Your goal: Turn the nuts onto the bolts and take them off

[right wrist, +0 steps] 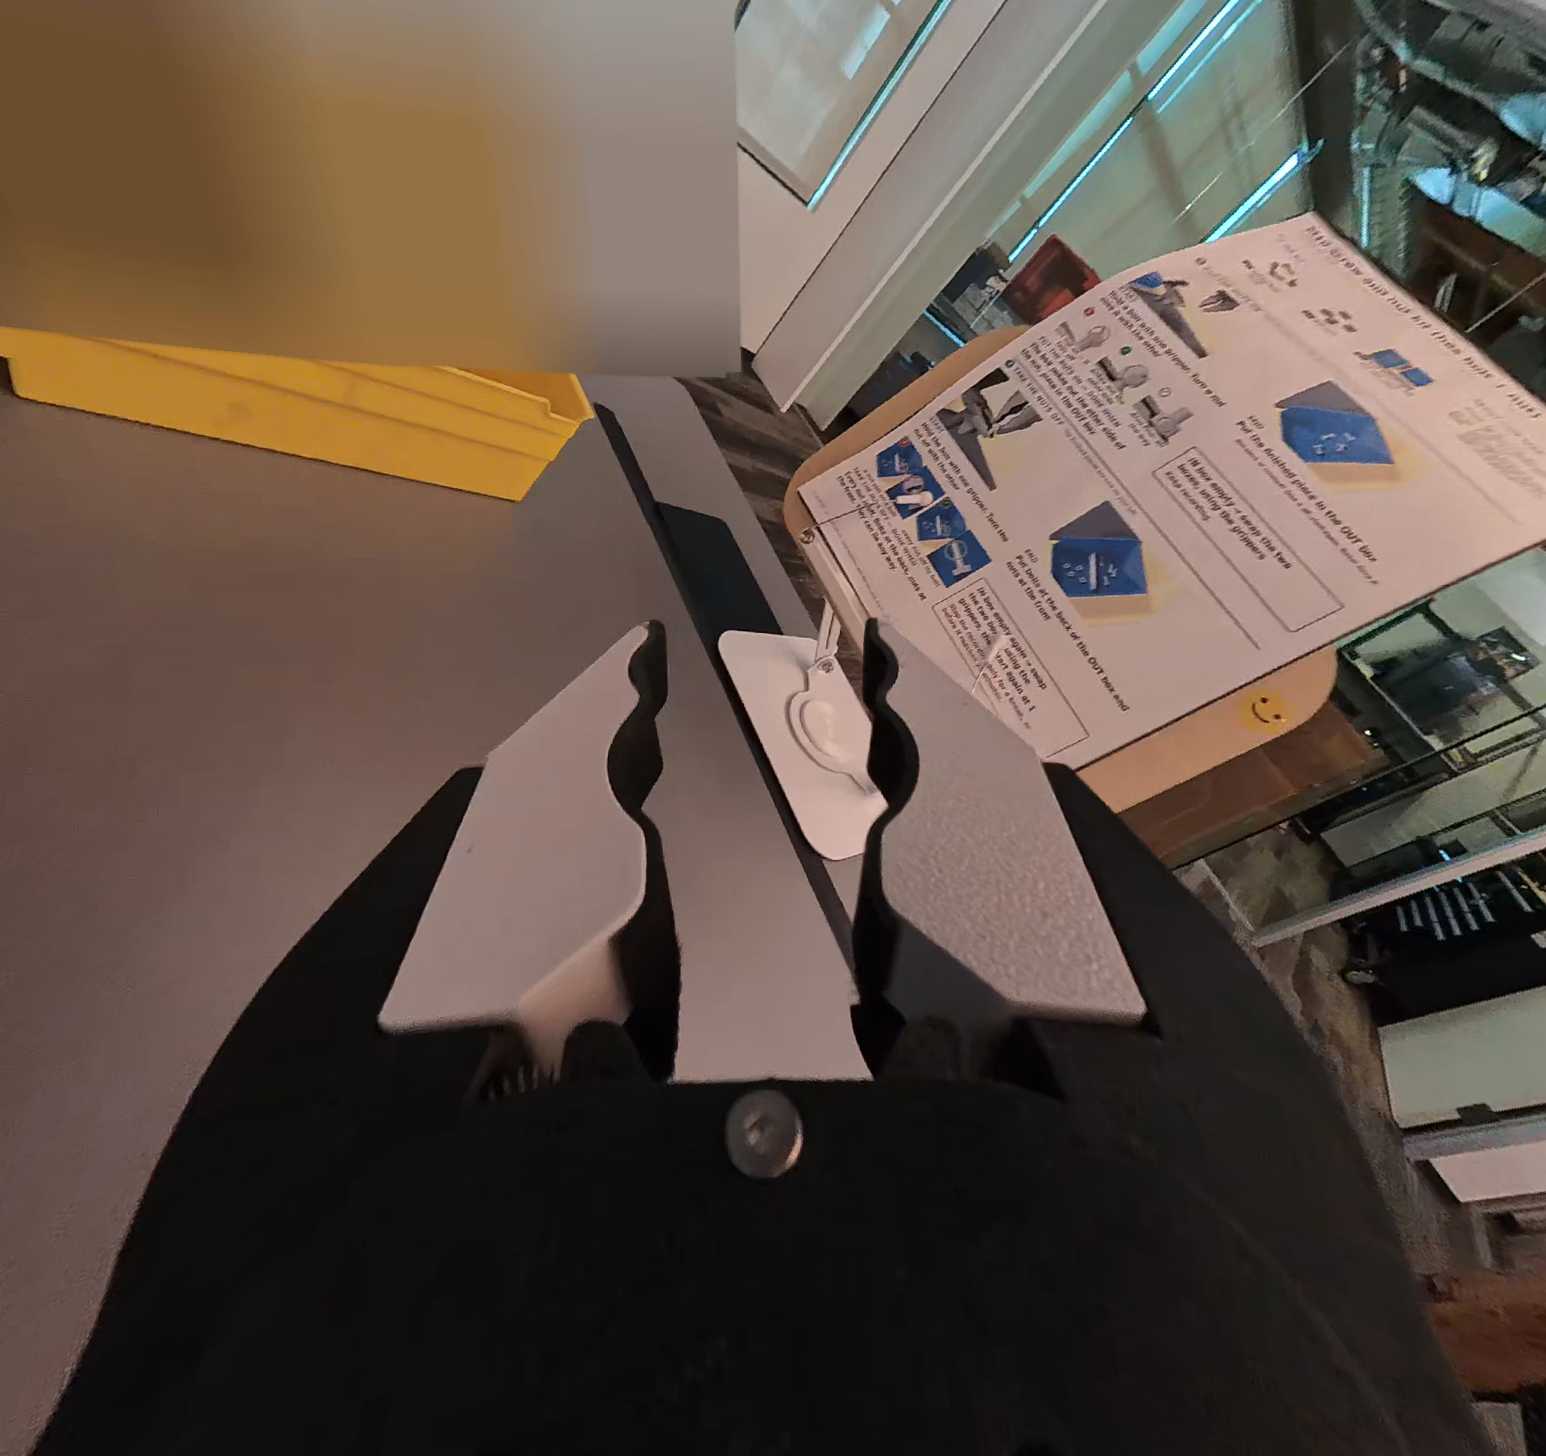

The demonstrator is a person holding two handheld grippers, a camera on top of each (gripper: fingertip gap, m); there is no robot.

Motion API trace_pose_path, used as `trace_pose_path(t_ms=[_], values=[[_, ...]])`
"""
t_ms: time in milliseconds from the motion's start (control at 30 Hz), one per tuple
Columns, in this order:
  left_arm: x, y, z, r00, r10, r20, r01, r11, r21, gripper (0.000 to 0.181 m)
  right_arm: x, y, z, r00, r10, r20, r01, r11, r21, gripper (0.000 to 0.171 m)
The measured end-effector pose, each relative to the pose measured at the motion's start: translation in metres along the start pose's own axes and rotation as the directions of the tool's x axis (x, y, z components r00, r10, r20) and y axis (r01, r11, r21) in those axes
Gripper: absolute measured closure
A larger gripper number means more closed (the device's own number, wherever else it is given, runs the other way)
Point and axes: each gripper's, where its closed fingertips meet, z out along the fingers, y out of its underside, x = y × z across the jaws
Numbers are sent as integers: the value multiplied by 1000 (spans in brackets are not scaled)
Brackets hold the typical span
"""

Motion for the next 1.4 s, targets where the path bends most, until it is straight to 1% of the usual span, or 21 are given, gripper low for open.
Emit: trace_pose_path(t_ms=[133,200,267,333,367,400,433,467,533,633,733,867,967,1033,1133,1200,1267,1300,1367,1400], values=[[-5,-18,-3,999,-39,8,38,992,123,156,-2,14,7,1000,2,11,-1,999,-51,124],[-12,-37,-13,994,-99,42,85,963,257,157,-4,17,8,1000,10,22,-9,998,-58,124],[-23,-63,-32,976,-201,89,142,884,446,156,-4,17,9,1000,11,23,-10,998,-58,124],[-35,-87,-55,944,-310,116,175,764,621,155,-4,16,9,999,18,26,-17,999,-49,124],[-41,-96,-64,925,-356,132,175,708,684,155,-4,15,9,999,22,28,-21,999,-44,124],[-45,-102,-70,912,-385,145,168,669,724,151,-4,15,9,999,23,30,-22,999,-41,124],[-49,-107,-72,902,-399,165,155,655,740,149,-4,14,9,999,22,31,-21,999,-39,124],[-54,-108,-71,890,-408,203,135,661,738,149,-4,13,8,999,21,31,-20,999,-36,124],[-61,-115,-70,876,-395,278,67,670,740,152,-5,10,7,999,20,30,-19,999,-28,124],[-63,-126,-62,888,-351,297,29,689,725,152,-4,6,3,999,21,25,-21,1000,-16,124],[-70,-129,-58,881,-338,331,5,706,708,151,-3,2,-1,999,26,24,-26,1000,0,124],[-72,-134,-58,905,-319,282,15,686,728,151,-3,3,-3,999,26,29,-26,1000,-7,124],[-69,-138,-58,922,-281,265,-4,679,734,160,-4,6,-3,999,24,40,-23,999,-21,124],[-68,-141,-58,928,-279,246,0,662,750,166,-4,6,-5,999,20,45,-19,999,-26,124],[-70,-138,-58,922,-309,235,31,662,748,166,-4,2,-10,999,20,48,-19,1000,-7,124],[-71,-129,-61,893,-375,250,70,662,746,166,-2,-3,-14,999,26,47,-27,1000,16,124],[-72,-113,-80,824,-487,288,91,616,782,166,0,-8,-18,999,30,37,-32,999,36,125],[-70,-104,-98,778,-557,291,98,565,820,166,1,-12,-19,999,38,35,-40,998,57,126],[-59,-92,-146,698,-679,228,85,395,915,166,1,-23,-17,997,60,42,-64,992,110,127],[-49,-92,-169,681,-711,176,74,306,949,167,1,-29,-15,997,70,41,-75,987,140,128]])
